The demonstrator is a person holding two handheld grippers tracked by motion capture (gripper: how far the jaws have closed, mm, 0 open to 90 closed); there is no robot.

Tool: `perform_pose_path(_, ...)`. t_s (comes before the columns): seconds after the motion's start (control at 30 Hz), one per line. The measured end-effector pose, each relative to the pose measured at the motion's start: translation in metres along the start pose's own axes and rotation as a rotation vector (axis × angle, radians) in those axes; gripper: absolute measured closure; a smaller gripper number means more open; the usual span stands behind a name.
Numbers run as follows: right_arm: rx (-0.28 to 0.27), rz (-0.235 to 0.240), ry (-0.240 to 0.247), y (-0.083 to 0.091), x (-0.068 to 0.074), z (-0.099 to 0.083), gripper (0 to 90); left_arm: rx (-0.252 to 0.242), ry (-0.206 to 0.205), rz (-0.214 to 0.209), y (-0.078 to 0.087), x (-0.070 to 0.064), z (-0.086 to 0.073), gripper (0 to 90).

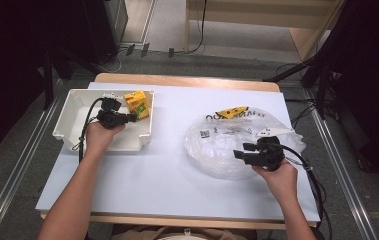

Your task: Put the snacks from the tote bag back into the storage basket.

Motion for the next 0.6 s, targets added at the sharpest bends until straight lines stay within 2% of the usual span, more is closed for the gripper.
perform_pose_path(0.2, -0.003, 0.001, -0.006, 0.002, 0.000, -0.001, 48.8, -0.007, 0.024, 0.006, 0.002, 0.007, 0.001, 90.0)
perform_pose_path(0.6, 0.001, -0.009, -0.012, 0.005, -0.001, -0.005, 49.9, -0.012, 0.044, 0.023, 0.002, 0.018, 0.006, 89.4)
Point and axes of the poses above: each handheld gripper's, and its own axes: y roughly backward along the jaws, z roughly out of its top, x roughly to its left, the point moved 8 cm from there along -y, roughly forward along the jaws, and after that the axes turned 3 degrees about -z, right-handed, at the moved point
